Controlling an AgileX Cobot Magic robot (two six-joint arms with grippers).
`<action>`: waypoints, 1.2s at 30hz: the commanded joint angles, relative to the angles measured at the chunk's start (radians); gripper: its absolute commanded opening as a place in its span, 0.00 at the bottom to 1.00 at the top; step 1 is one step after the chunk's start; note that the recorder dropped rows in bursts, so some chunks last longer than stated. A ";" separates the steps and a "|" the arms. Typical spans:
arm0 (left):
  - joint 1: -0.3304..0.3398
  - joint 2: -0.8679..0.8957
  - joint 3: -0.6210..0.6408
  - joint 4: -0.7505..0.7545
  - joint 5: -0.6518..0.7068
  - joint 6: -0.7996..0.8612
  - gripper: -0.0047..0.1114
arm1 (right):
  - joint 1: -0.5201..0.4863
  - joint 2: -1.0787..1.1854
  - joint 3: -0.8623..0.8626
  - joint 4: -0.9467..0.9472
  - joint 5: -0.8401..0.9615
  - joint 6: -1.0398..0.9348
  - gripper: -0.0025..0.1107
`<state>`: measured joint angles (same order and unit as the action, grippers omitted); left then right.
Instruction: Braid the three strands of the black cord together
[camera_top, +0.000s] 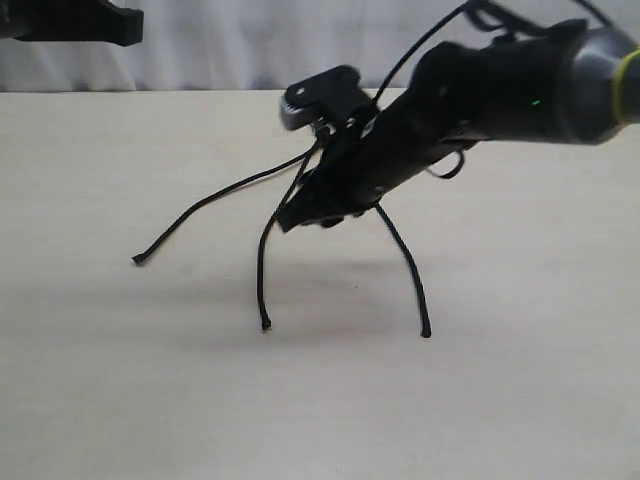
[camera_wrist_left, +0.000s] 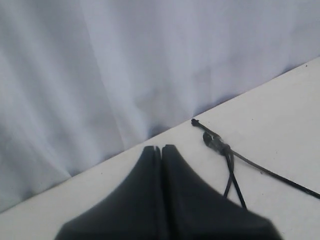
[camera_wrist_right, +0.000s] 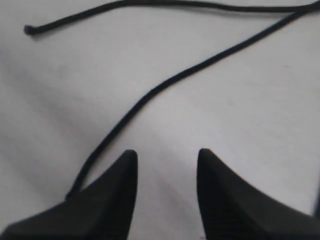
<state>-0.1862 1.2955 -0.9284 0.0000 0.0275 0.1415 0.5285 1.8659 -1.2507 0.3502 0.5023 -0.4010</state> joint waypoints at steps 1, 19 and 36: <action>0.001 -0.027 0.008 0.015 -0.003 0.005 0.04 | 0.090 0.105 -0.046 0.000 0.002 0.004 0.42; 0.001 -0.027 0.008 0.015 -0.003 0.005 0.04 | 0.136 0.319 -0.199 -0.058 0.046 0.079 0.42; 0.001 -0.027 0.008 0.015 -0.006 0.005 0.04 | 0.136 0.226 -0.201 -0.342 0.172 0.208 0.06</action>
<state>-0.1862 1.2733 -0.9246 0.0151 0.0275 0.1433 0.6668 2.1572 -1.4499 0.1312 0.6429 -0.2625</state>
